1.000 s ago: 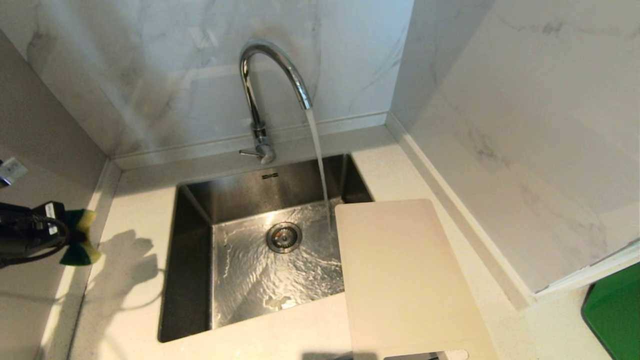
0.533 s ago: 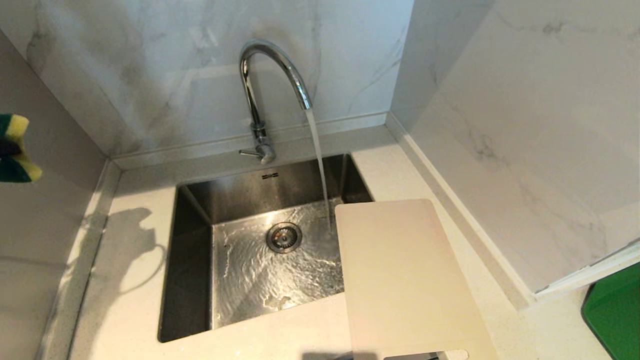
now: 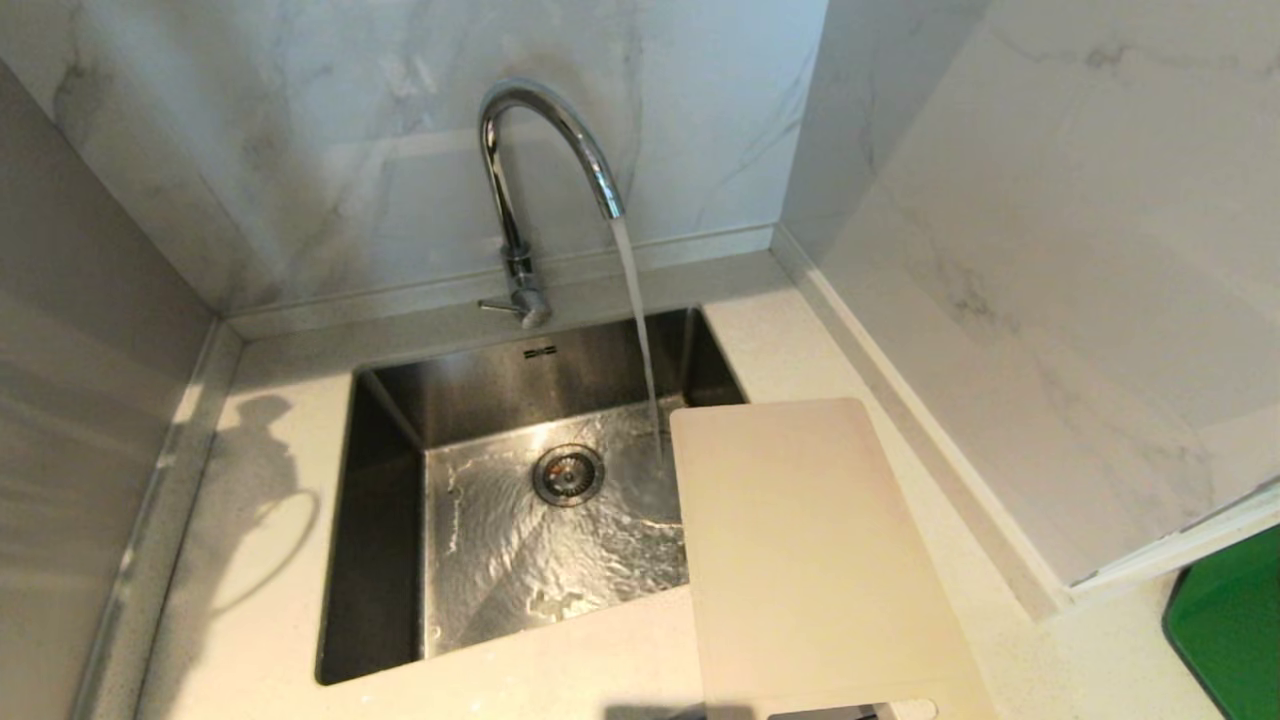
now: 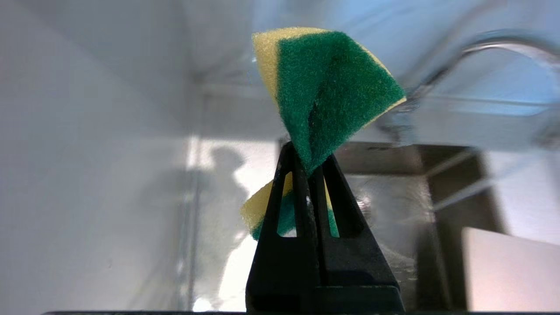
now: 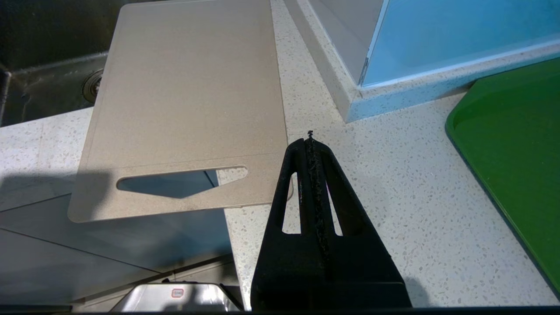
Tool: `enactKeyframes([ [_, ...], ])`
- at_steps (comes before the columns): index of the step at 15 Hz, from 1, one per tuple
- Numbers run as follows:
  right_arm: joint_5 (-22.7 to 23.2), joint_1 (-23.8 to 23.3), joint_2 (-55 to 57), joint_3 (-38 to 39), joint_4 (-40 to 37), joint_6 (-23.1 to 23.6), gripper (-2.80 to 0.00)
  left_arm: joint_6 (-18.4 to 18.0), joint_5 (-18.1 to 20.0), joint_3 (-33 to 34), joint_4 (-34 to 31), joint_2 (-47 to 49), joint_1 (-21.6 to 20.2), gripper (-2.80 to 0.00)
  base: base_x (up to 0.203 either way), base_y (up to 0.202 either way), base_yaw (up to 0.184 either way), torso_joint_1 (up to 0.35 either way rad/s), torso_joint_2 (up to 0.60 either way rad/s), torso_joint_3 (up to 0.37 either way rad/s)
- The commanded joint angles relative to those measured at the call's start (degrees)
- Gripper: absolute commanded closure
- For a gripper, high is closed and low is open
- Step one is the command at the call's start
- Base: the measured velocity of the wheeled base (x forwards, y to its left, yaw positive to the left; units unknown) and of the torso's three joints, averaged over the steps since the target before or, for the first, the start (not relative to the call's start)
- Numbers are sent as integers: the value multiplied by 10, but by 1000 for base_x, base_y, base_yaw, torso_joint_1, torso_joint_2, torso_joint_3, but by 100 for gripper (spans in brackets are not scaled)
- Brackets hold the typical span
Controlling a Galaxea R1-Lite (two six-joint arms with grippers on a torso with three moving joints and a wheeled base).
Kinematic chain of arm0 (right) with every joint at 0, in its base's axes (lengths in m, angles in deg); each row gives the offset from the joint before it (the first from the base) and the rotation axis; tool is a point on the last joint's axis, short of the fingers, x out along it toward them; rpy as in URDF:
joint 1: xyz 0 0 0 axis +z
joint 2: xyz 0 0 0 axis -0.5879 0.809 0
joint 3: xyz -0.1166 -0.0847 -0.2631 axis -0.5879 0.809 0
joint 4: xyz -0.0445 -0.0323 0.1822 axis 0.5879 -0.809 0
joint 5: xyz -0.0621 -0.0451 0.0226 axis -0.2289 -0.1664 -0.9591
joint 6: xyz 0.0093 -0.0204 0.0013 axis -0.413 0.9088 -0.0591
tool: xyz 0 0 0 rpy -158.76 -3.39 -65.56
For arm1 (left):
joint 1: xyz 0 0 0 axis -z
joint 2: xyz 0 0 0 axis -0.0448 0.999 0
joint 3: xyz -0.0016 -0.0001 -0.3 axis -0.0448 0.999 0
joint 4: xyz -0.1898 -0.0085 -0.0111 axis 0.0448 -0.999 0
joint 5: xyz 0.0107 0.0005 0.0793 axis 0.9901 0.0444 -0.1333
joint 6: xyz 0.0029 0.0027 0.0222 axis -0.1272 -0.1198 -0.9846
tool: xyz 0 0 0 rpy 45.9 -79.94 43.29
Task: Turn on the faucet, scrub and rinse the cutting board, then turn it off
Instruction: Pick up the cutting board
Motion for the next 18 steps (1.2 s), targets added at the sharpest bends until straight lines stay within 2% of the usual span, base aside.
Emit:
enactKeyframes([
  [1,0,0,0,0,0,0,0,0,26,8,-13,-61,0,0,0,0,0,0,0,0],
  [3,0,0,0,0,0,-1,0,0,48,49,-28,-104,0,0,0,0,0,0,0,0],
  [8,0,0,0,0,0,0,0,-4,108,208,-28,-216,3,0,0,0,0,0,0,0],
  [11,0,0,0,0,0,-1,0,-9,148,281,-28,-271,29,0,0,0,0,0,0,0],
  [16,0,-1,0,0,0,0,0,-10,157,431,-27,-380,67,0,0,0,0,0,0,0],
  [18,0,-1,0,0,0,-1,0,-10,156,490,-26,-424,99,0,0,0,0,0,0,0],
])
